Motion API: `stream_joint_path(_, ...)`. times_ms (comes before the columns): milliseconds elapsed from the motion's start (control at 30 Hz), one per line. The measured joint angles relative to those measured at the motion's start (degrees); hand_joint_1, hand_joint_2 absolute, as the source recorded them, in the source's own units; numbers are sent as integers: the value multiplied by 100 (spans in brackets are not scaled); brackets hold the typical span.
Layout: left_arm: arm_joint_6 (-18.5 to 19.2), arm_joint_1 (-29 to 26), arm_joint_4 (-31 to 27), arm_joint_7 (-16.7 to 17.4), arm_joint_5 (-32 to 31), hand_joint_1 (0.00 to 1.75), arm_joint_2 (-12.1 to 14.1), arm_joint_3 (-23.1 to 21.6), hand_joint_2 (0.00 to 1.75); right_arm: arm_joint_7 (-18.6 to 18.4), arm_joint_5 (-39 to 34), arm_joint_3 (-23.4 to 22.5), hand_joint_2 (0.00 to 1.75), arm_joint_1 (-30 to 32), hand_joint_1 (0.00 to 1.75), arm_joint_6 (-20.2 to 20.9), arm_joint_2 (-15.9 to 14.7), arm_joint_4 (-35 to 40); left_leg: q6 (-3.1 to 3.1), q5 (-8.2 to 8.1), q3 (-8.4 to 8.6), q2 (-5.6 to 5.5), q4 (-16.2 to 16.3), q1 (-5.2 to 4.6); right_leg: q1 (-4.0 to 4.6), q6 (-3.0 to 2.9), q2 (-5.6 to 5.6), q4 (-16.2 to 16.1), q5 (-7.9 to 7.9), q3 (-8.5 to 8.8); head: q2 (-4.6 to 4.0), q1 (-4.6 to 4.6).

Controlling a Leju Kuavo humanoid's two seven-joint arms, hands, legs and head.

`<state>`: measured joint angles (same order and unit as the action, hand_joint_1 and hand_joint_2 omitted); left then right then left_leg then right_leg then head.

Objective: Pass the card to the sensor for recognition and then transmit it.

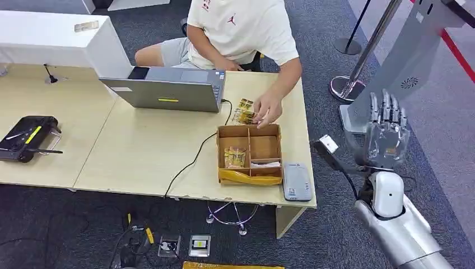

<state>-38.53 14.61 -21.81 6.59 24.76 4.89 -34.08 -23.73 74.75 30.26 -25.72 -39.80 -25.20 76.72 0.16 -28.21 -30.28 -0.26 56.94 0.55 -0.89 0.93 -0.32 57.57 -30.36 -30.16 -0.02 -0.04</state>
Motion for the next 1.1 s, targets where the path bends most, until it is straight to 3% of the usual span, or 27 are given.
stream_joint_path(133, -96, -69, 6, -281, 320, 0, -2, 103, 0, 859, 176, -1109, 175, 629, 0, -11, 20, 367, 0, 0, -3, -19, 0, 1, 0, 0, -18, 1, 0, 4, 0, 2)
stream_joint_path(167, -110, -92, 9, -335, 370, 0, -2, 129, 0, 1009, 208, -1543, 175, 732, 0, -11, 72, 487, 0, 1, -6, -22, 0, 1, 0, 0, -27, 1, 0, 2, 0, 4)
stream_joint_path(267, -121, -112, 28, -453, 499, 0, -2, 223, 0, 1307, 152, -2252, 175, 805, 0, -24, 170, 581, 0, 1, -3, -15, 0, 5, 3, 0, -21, 0, 0, 0, 0, 9)
stream_joint_path(333, -121, -108, 44, -584, 645, 0, -11, 269, 0, 1859, 10, -2944, 175, 1064, 0, -26, 330, 677, 0, 1, -5, -34, 3, 4, 3, 0, -39, -1, -2, 7, 0, 4)
stream_joint_path(500, -123, -127, 90, -692, 665, 0, -17, 396, 0, 2673, 16, -4179, 175, 1253, 0, -24, 616, 701, 3, 3, -17, -20, 2, 0, 0, 0, -27, 0, -1, -7, 0, 4)
stream_joint_path(667, -123, -115, 197, -971, 794, 0, -68, 684, 0, 2425, 344, -5331, 175, 1540, 0, -13, 1016, 290, 4, 3, -22, -24, 2, 0, 0, 0, -30, -3, -2, -10, 0, 4)
stream_joint_path(800, -123, -101, 240, -993, 759, 0, -76, 842, 0, 2786, 368, -6064, 175, 1673, 0, -11, 1247, -142, 0, -3, -18, 10, 2, 1, 1, 0, 4, -2, -1, -27, 0, 0)
stream_joint_path(933, -123, -106, 251, -869, 539, 0, -118, 1021, 0, 2593, 133, -6752, 175, 1817, 0, -4, 1422, -859, 1, -3, -23, 1, 2, 3, 3, 0, -1, -2, -2, -22, 0, 4)
stream_joint_path(1100, -118, -94, 267, -711, 379, 0, -162, 1207, 0, 3026, 339, -7705, 175, 1855, 0, 7, 1735, -1635, -6, -11, -18, 28, 1, 4, 4, 0, 27, 0, -1, -31, 0, 6)
